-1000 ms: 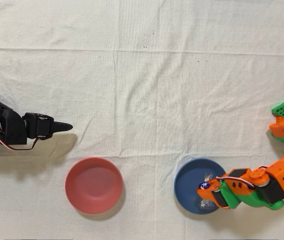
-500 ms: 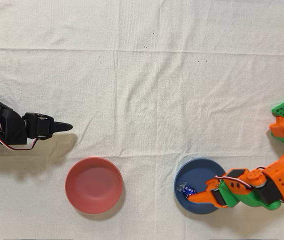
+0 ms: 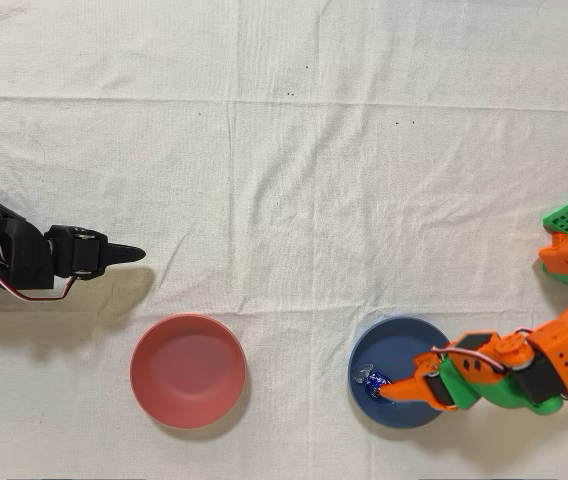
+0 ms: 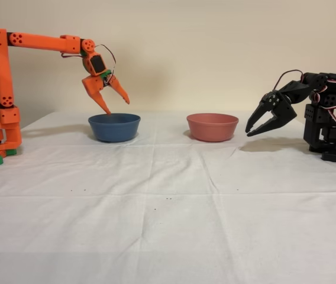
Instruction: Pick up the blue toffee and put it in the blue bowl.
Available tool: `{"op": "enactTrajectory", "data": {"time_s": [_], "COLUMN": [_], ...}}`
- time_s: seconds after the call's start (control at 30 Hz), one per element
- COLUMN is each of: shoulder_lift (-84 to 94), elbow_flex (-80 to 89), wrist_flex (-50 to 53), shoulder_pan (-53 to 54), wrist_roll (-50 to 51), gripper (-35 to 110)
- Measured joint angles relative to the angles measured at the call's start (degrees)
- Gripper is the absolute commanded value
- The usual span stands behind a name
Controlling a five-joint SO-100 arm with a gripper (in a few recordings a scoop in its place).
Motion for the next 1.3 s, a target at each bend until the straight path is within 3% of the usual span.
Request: {"op": "enactTrajectory", "data": {"time_s": [0.23, 0.63, 1.3], "shoulder_lift": [9.49, 31.90, 76.29], "elbow_flex": [7.12, 25.66, 63.19], "wrist_flex": [-2.02, -4.83, -8.88], "shoulder_pan": [7.29, 23.47, 31.90], "wrist_roll": [-6.77, -10.28, -13.27], "gripper": [0, 0, 0]}}
